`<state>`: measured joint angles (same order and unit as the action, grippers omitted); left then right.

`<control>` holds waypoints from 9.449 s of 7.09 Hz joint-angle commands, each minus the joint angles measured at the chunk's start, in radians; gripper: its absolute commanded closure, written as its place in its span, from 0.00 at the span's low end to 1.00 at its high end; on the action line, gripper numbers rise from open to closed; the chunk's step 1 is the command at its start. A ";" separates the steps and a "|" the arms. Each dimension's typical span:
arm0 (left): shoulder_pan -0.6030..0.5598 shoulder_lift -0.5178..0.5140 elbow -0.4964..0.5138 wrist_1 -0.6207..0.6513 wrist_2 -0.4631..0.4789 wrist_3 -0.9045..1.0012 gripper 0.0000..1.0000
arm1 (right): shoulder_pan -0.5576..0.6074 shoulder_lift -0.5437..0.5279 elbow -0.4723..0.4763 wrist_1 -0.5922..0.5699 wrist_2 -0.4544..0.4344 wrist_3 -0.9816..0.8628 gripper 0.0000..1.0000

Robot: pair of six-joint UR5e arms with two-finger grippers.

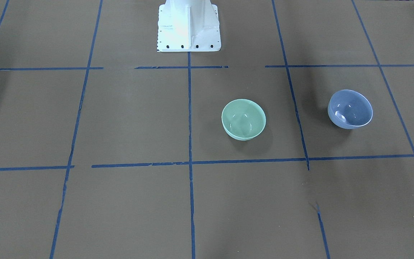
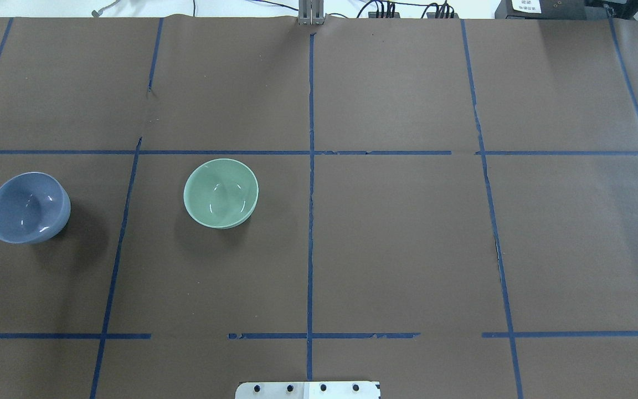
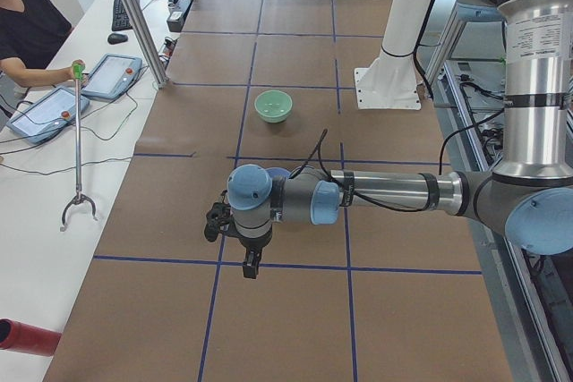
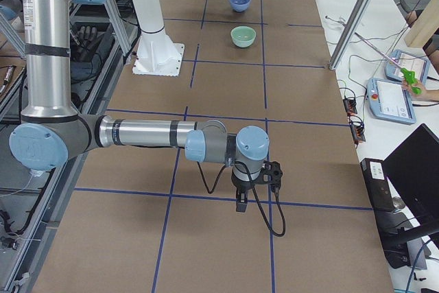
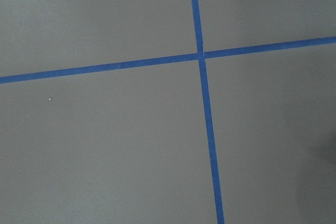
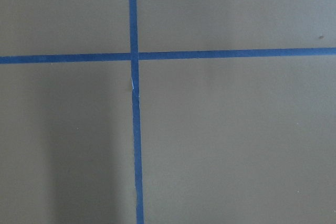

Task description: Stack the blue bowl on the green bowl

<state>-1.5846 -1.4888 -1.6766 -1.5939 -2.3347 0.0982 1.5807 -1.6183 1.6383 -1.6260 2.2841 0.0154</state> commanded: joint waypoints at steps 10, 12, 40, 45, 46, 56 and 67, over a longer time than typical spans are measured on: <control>0.411 0.008 -0.063 -0.406 0.029 -0.691 0.00 | -0.001 0.000 0.000 0.000 0.000 0.000 0.00; 0.484 0.008 -0.013 -0.486 0.096 -0.773 0.00 | -0.001 0.000 0.000 0.000 0.000 0.000 0.00; 0.688 -0.400 -0.263 -0.181 0.026 -1.455 1.00 | -0.001 0.000 0.000 0.000 0.000 0.000 0.00; 0.795 -0.450 -0.132 -0.273 0.067 -1.483 1.00 | -0.001 0.000 0.000 0.000 0.000 0.000 0.00; 0.816 -0.458 -0.111 -0.287 0.069 -1.483 1.00 | -0.001 0.000 0.000 0.000 0.000 0.000 0.00; 0.735 -0.433 -0.140 -0.365 0.072 -1.441 0.00 | -0.001 0.000 0.000 0.000 0.000 0.000 0.00; 0.131 0.008 -0.098 -0.164 0.097 -0.205 0.00 | -0.001 0.000 0.000 0.000 0.000 0.000 0.00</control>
<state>-1.4030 -1.5248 -1.7959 -1.7644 -2.2365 -0.1839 1.5804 -1.6184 1.6383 -1.6260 2.2841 0.0153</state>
